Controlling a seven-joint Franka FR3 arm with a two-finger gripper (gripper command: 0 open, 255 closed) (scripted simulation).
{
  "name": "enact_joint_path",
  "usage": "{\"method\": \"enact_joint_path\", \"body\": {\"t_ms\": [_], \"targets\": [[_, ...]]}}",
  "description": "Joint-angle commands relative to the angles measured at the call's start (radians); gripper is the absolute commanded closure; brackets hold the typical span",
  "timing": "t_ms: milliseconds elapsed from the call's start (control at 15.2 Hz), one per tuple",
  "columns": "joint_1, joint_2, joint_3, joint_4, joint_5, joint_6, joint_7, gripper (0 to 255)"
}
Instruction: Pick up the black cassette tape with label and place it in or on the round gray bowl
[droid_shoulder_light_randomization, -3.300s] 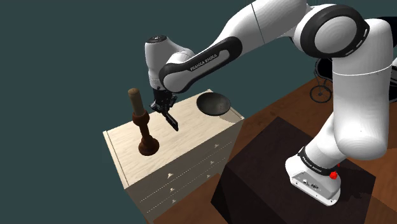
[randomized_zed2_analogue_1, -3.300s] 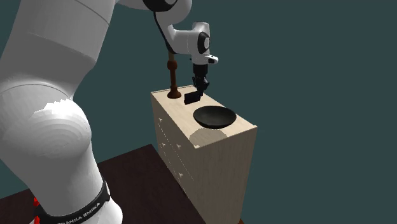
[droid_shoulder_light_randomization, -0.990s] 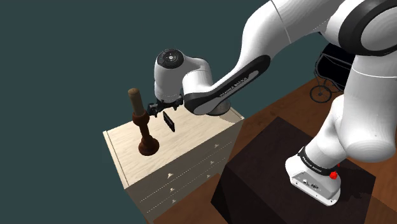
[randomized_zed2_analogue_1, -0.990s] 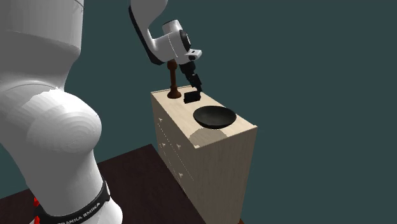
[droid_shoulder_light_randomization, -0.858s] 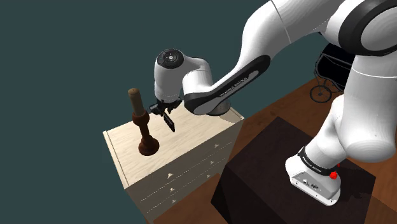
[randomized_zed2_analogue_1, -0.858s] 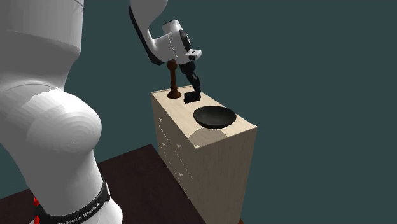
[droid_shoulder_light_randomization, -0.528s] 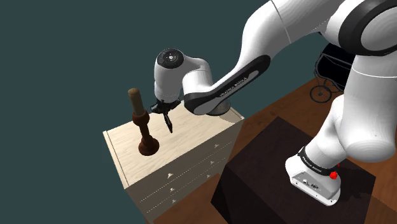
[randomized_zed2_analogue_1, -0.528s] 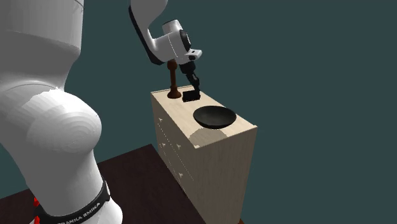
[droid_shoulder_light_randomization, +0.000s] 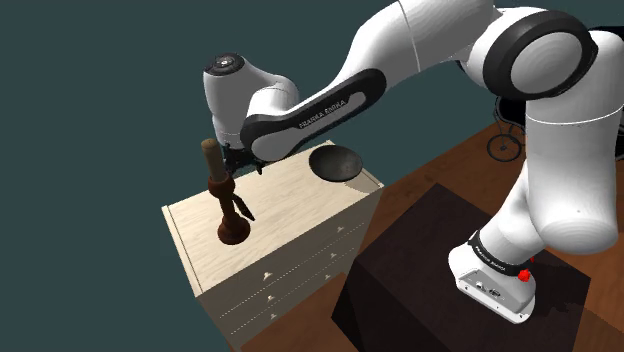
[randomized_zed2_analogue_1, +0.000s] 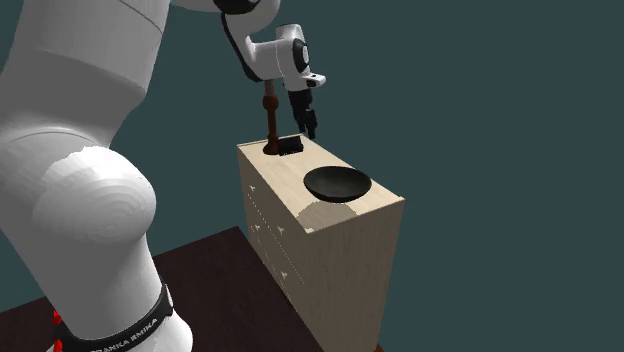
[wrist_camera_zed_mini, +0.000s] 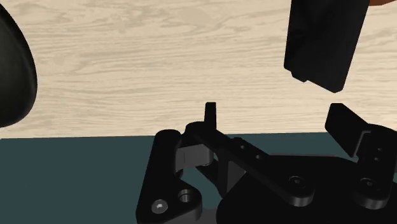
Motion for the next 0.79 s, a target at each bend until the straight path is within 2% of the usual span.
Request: {"method": "enact_joint_path", "body": {"t_ms": [0,462,726], "targets": [[-0.005,0.146,0.040,0.261,0.108,-0.226,-0.105,0],[-0.007,0.182,0.033,0.224,0.093,-0.154,-0.096,0],[-0.007,0.185,0.032,0.221,0.092,-0.149,-0.095,0]]}}
